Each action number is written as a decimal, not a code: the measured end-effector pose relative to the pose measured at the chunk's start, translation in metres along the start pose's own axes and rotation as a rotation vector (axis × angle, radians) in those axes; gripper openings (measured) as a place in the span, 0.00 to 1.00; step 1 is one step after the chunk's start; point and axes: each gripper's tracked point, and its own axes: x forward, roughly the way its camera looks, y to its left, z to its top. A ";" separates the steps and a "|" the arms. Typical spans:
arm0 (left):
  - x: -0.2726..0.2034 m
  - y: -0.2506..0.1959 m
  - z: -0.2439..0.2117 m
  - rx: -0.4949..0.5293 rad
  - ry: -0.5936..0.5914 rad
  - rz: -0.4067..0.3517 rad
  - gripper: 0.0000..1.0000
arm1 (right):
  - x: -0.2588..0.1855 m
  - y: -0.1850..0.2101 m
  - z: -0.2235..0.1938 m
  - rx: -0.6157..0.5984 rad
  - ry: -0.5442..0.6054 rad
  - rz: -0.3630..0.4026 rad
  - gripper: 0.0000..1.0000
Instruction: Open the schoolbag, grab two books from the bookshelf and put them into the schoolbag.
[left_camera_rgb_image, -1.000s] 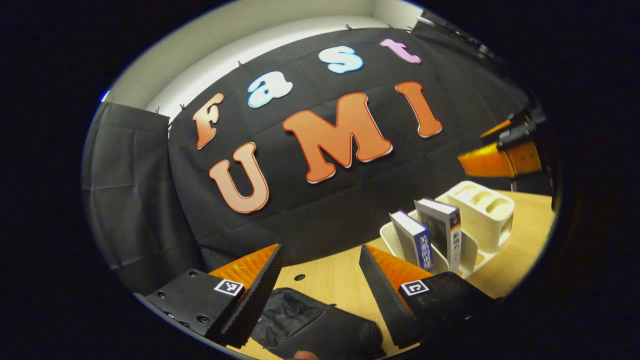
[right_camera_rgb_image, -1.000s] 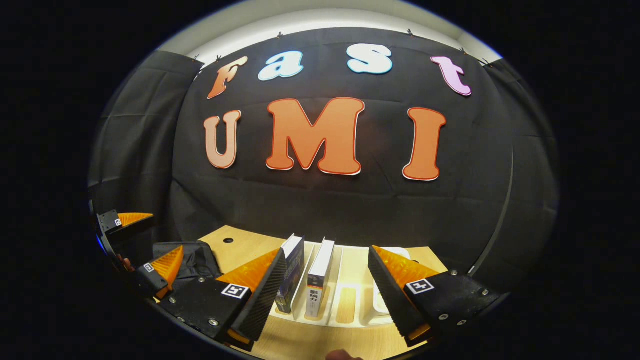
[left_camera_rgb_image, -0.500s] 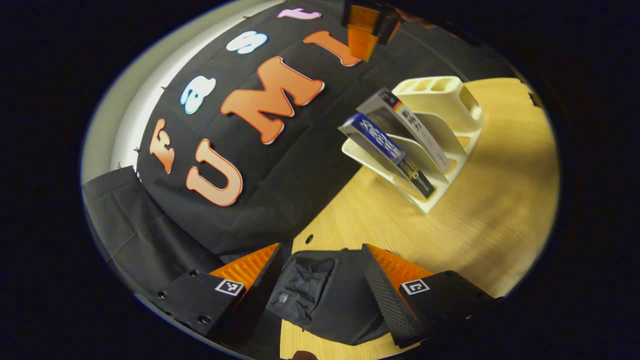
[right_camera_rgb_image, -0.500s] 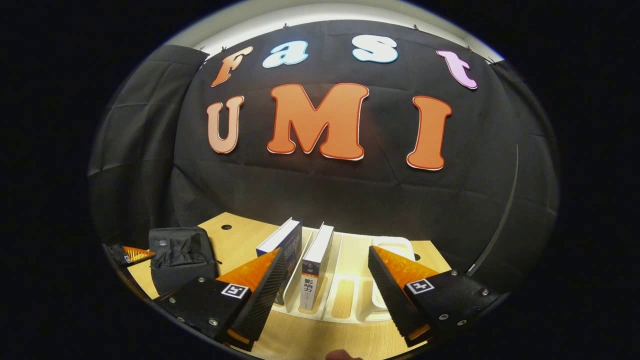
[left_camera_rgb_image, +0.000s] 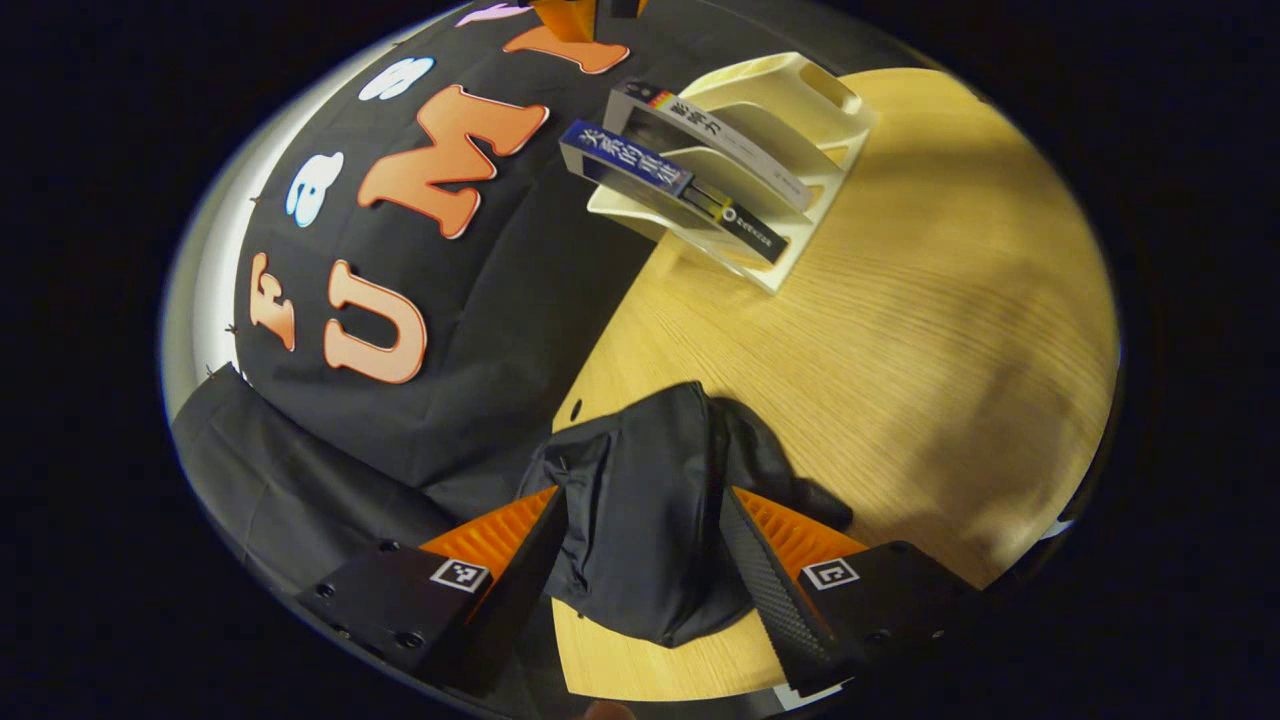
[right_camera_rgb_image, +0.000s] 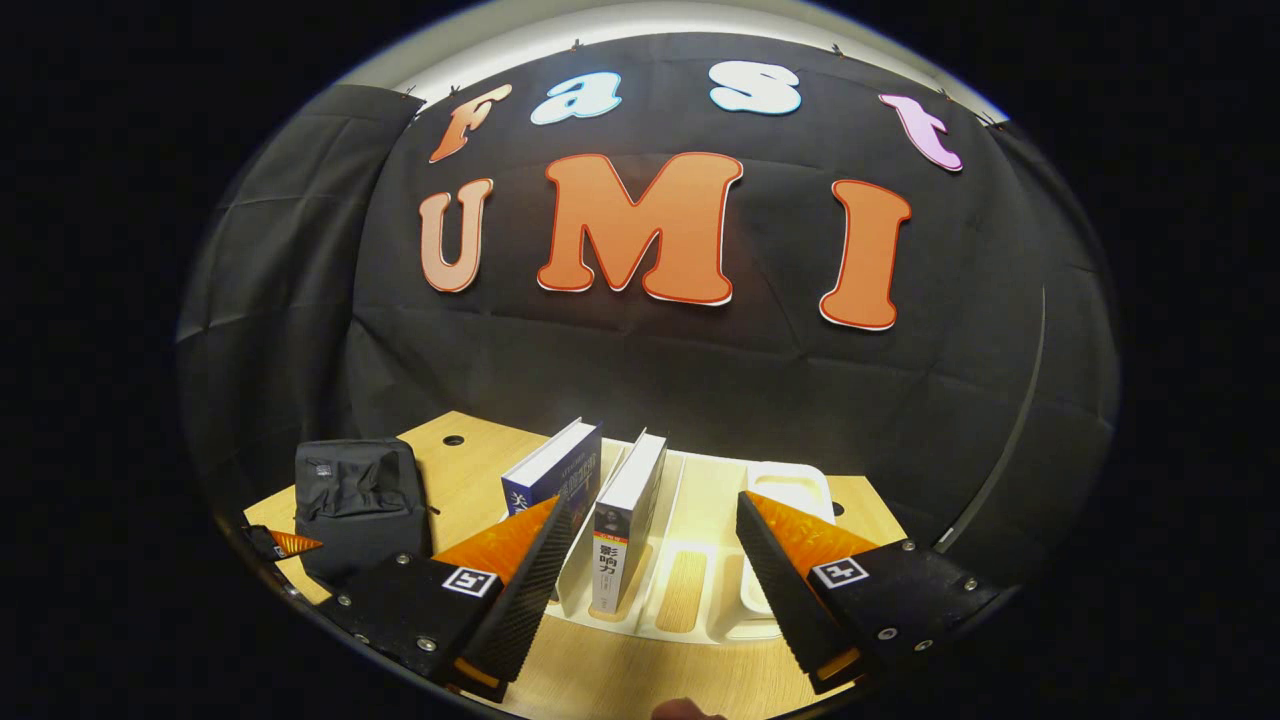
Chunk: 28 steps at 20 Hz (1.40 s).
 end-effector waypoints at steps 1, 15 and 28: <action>0.002 0.001 -0.006 -0.002 0.023 0.008 0.97 | 0.000 0.000 0.000 0.000 0.001 0.003 0.98; 0.062 0.018 -0.037 -0.044 0.179 -0.010 0.80 | -0.005 0.006 0.006 -0.039 0.012 0.042 0.98; 0.054 0.072 -0.013 -0.205 0.150 -0.325 0.08 | 0.035 0.048 0.026 -0.088 0.132 0.071 0.98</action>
